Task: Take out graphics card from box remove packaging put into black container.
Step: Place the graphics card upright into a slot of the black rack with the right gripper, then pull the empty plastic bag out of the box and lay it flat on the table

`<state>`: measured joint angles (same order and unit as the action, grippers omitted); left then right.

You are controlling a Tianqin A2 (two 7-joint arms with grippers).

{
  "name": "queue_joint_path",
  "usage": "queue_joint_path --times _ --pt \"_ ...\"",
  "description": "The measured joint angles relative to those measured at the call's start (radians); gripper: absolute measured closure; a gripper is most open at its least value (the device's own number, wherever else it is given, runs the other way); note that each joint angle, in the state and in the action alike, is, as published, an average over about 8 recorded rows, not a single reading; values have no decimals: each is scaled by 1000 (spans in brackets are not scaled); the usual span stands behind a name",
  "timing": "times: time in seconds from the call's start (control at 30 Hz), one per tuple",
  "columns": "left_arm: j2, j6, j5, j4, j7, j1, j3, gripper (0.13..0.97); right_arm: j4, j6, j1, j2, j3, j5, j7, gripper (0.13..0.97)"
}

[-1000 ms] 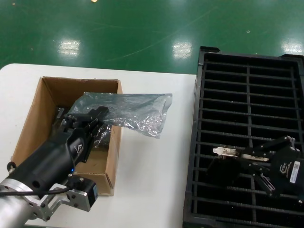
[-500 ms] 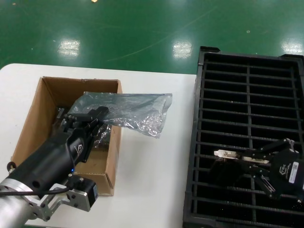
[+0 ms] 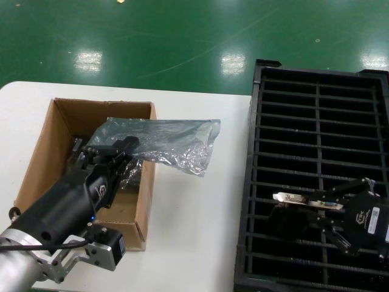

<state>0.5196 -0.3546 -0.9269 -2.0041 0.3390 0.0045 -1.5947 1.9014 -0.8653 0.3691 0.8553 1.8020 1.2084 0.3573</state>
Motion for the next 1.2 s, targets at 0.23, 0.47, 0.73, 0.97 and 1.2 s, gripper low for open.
queue_joint_path --times 0.23,0.47,0.73,0.97,1.2 --pt "0 0 0 0 0 0 0 957 -5 0 0 6 3 15 -9 850" --pt "0 0 0 0 0 0 0 957 -7 -1 0 10 8 28 -17 766" --pt "0 0 0 0 0 0 0 957 -19 64 -2 -36 -20 28 1 617" --pt "0 0 0 0 0 0 0 957 -93 229 -13 -209 -107 -23 88 469" --pt "0 0 0 0 0 0 0 957 -206 377 -20 -460 -239 -130 206 323"
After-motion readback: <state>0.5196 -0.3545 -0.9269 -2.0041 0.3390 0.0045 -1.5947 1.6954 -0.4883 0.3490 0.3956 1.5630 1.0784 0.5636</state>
